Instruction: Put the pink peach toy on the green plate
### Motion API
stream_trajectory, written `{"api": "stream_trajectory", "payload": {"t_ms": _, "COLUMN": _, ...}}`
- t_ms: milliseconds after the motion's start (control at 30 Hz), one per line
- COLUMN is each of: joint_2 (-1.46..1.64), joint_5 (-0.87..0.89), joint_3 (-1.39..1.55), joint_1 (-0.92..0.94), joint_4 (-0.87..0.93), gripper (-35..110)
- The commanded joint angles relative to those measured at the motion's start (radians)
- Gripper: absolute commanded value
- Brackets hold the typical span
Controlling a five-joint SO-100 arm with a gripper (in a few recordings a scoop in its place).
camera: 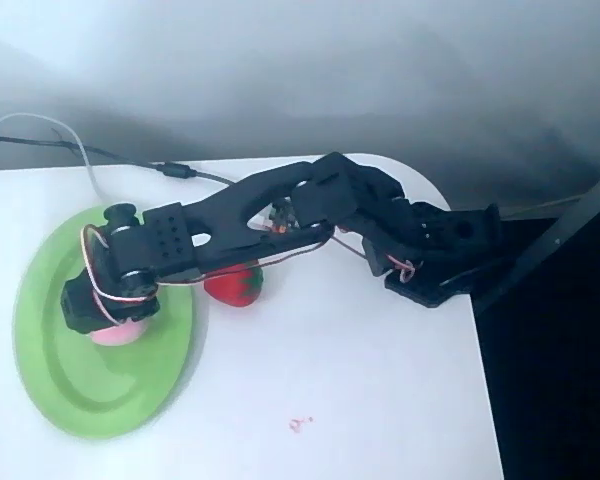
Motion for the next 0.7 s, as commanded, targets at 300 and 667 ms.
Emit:
{"api": "stream_trajectory", "payload": {"t_ms": 300, "joint_2": 0.101, "joint_5": -0.029, "joint_3": 0.044, "joint_1": 0.009, "joint_4": 0.006, "gripper": 47}}
{"api": "stream_trajectory", "payload": {"t_ms": 667, "joint_2": 0.643, "joint_5": -0.144, "joint_3": 0.324, "joint_1": 0.103, "joint_4": -0.014, "gripper": 52}}
